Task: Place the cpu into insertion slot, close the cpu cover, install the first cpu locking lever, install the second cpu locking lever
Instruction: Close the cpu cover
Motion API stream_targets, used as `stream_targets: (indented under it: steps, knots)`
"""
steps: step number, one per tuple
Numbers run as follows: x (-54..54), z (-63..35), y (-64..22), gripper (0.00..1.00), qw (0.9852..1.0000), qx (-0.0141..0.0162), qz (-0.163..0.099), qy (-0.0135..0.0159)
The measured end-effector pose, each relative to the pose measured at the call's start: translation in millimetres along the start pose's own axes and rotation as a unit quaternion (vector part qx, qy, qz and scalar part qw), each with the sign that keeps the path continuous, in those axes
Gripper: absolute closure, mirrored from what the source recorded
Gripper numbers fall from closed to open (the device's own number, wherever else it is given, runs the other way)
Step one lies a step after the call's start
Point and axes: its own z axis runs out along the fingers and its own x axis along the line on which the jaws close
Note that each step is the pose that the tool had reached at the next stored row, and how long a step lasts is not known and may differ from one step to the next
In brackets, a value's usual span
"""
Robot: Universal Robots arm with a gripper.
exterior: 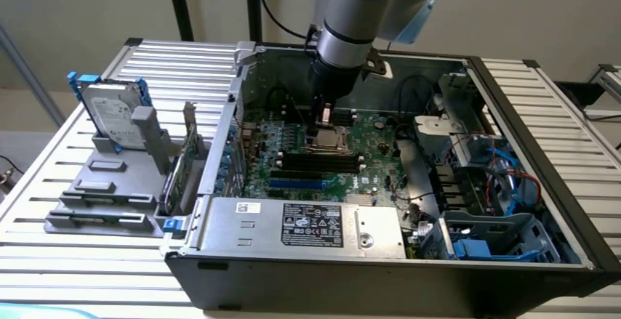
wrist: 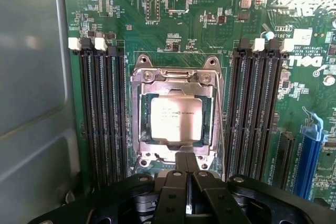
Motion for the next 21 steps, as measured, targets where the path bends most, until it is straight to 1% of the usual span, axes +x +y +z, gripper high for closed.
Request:
stream_targets:
  steps: [4,6,12,14,15,17,21]
  knots:
    - [0.2,5.0,-2.5,0.89,1.0000,0.0005,0.000,0.0000]
    - [0.4,7.0,-3.1,0.89,1.0000,0.0015,0.000,0.0000]
    - [0.9,14.8,-2.1,0.89,1.0000,0.0025,0.000,-0.0002]
    - [0.9,15.8,-2.0,0.89,1.0000,0.0028,0.000,-0.0005]
    - [1.1,16.1,-1.9,0.89,1.0000,0.0028,0.000,0.0000]
    - [1.4,14.4,-2.2,0.89,1.0000,0.0038,0.000,0.0004]
    - [2.0,2.9,-4.7,0.89,1.0000,0.0056,0.000,0.0003]
